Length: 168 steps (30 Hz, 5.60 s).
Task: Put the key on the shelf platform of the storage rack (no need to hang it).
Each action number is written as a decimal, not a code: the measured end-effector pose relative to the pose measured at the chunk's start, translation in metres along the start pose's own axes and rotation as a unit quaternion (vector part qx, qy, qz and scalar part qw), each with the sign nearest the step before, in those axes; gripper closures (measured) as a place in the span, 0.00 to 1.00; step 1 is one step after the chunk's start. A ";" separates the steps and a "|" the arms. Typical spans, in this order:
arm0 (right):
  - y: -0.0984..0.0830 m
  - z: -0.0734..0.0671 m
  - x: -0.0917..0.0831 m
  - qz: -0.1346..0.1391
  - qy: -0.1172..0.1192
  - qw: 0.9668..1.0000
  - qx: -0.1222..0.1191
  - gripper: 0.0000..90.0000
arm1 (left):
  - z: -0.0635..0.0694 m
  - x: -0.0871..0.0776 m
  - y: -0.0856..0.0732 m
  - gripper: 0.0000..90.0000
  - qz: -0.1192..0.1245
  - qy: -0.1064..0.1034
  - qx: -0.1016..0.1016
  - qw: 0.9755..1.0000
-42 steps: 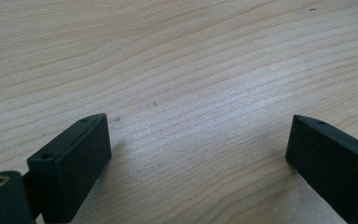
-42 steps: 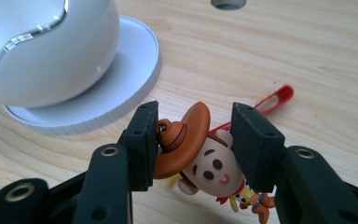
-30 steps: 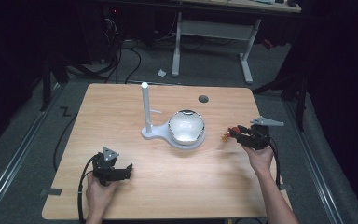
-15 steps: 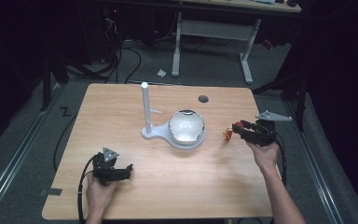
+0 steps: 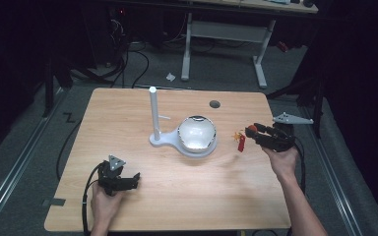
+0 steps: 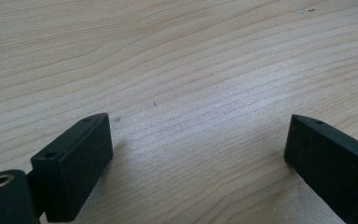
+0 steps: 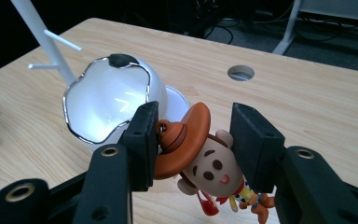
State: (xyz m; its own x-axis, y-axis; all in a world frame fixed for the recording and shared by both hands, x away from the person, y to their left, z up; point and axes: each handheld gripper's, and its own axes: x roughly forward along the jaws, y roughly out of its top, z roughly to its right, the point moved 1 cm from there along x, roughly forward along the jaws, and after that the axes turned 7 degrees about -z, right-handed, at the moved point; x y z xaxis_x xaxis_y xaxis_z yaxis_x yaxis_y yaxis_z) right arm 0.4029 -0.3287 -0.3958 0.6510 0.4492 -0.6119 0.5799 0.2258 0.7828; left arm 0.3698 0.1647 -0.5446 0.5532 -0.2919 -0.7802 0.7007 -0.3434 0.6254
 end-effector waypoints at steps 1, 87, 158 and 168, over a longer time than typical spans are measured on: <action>0.001 -0.001 0.000 -0.001 -0.001 1.000 -0.001 0.60 | 0.000 0.000 0.000 0.09 0.000 0.000 0.000 1.000; 0.070 -0.078 0.087 -0.022 0.110 0.993 -0.044 0.60 | 0.000 0.000 0.000 0.09 0.001 0.000 -0.001 1.000; 0.033 -0.083 0.149 -0.110 0.069 0.990 -0.051 0.44 | 0.000 0.000 0.000 0.09 0.001 -0.001 0.000 1.000; 0.034 -0.075 0.132 -0.090 0.059 0.993 -0.045 0.49 | 0.000 0.000 0.000 0.09 0.001 -0.001 0.000 1.000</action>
State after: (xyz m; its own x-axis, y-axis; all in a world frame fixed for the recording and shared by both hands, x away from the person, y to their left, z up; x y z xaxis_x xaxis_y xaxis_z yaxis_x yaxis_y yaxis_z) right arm 0.4719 -0.1969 -0.4415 0.4749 0.4917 -0.7299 0.6328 0.3856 0.6715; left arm 0.3696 0.1645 -0.5447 0.5542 -0.2949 -0.7784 0.6993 -0.3422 0.6276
